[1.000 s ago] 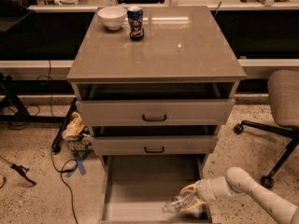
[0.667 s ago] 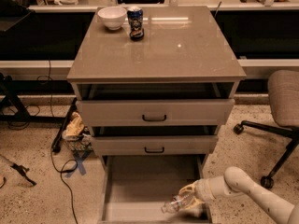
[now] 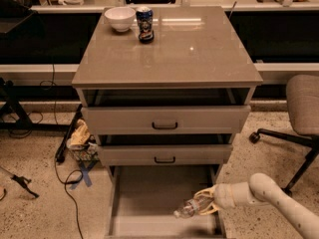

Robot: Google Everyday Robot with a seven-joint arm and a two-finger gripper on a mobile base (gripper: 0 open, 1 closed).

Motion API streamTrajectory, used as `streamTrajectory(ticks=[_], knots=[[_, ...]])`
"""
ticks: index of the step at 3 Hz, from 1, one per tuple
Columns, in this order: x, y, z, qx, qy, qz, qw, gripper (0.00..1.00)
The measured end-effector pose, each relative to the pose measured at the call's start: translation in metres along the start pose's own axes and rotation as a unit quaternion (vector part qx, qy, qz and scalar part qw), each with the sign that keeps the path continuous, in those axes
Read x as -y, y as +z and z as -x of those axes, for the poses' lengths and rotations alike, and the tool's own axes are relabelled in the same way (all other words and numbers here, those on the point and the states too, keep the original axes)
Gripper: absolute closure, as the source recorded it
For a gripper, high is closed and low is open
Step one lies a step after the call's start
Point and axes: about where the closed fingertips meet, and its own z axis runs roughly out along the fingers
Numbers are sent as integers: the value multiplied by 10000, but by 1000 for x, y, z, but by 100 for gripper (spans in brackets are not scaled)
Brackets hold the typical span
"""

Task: Pick water bottle from bottom drawer and place on counter

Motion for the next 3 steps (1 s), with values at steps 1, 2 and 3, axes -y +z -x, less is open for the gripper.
streamTrajectory(ticks=[1,2,3], knots=[[35,-53,36,-54,-559,-400,9976,100],[73,-133,88,-394,-1371,-917,9855,100],[92,-186,121,-624,-1866,-1258,9724,100]])
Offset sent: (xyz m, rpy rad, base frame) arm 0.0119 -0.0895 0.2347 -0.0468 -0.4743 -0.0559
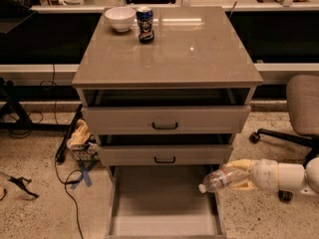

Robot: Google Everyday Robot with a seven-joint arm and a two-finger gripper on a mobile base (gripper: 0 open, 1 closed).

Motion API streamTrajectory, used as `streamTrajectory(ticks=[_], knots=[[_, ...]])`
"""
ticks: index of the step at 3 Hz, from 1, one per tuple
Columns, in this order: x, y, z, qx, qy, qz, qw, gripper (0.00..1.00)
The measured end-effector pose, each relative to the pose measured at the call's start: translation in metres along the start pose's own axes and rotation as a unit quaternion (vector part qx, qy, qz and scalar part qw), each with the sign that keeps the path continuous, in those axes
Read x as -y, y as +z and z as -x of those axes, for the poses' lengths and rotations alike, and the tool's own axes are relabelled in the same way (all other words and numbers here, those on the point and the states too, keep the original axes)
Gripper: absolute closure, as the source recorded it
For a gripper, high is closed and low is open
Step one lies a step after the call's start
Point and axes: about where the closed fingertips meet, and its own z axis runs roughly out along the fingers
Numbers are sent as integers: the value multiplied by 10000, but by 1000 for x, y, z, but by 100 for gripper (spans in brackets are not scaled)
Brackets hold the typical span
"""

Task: Pick water bottle from bottom drawer and place on counter

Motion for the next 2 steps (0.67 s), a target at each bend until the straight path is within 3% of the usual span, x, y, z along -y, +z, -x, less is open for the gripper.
streamTrajectory(ticks=[1,2], knots=[[0,0,0,6,-4,-1,10000,100],[58,-26,14,-110,-546,-286,9980,100]])
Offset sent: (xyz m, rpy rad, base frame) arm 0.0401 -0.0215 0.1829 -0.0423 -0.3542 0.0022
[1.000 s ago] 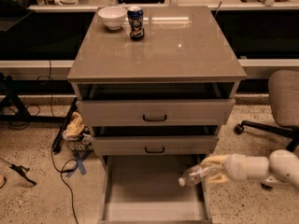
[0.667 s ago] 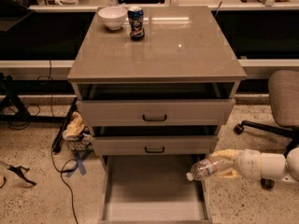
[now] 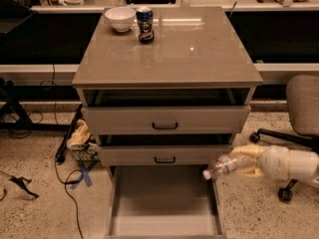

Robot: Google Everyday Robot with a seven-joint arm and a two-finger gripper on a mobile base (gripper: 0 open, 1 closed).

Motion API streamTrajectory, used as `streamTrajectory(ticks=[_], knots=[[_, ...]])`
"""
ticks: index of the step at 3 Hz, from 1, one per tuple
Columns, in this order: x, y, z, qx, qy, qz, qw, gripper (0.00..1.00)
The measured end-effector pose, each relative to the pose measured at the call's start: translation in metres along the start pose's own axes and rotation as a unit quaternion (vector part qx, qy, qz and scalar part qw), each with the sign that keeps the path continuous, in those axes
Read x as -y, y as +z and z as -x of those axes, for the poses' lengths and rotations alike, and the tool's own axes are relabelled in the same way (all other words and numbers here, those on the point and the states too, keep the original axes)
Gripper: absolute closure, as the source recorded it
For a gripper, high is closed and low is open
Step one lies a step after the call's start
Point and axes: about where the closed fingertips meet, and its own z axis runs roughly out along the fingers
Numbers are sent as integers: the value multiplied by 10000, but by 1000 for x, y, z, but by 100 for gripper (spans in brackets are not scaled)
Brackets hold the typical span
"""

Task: Pick water bottle from bottom drawer and place on counter

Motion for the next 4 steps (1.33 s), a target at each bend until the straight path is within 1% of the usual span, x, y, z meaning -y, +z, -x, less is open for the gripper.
streamTrajectory(ticks=[1,2,3,4], knots=[[89,-37,24,-169,-726,-420,9963,100],[176,-68,48,-413,-1284,-853,9872,100],[176,-68,48,-413,-1284,-853,9872,100],[206,-72,35,-598,-1095,-1103,9860,100]])
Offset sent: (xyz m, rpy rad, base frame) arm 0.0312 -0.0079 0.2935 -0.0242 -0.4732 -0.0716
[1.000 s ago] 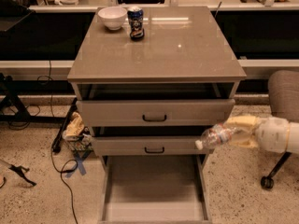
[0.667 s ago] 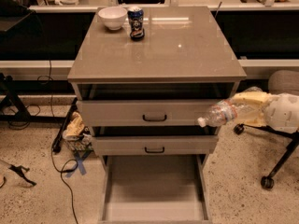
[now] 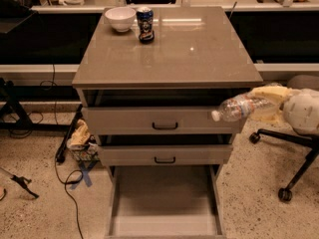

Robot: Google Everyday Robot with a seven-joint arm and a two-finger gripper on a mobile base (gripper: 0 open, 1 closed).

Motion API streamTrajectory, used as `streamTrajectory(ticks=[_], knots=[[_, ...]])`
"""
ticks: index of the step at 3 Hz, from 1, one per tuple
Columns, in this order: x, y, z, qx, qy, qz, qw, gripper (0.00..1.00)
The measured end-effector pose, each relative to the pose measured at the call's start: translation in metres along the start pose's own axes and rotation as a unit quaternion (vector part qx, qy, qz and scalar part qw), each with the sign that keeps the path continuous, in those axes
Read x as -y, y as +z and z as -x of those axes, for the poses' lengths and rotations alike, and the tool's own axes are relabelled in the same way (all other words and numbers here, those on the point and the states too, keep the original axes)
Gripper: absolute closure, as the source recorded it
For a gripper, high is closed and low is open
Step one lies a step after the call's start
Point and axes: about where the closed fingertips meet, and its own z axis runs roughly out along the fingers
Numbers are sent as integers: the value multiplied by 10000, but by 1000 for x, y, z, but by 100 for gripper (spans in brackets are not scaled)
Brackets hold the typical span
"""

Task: Pick water bottle from bottom drawer and place on counter

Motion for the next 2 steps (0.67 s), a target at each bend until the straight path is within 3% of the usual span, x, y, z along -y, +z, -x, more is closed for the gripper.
streamTrajectory(ticks=[1,2], knots=[[33,12,-28,-91,371,-186,9991,100],[60,36,-58,-16,703,-159,9974,100]])
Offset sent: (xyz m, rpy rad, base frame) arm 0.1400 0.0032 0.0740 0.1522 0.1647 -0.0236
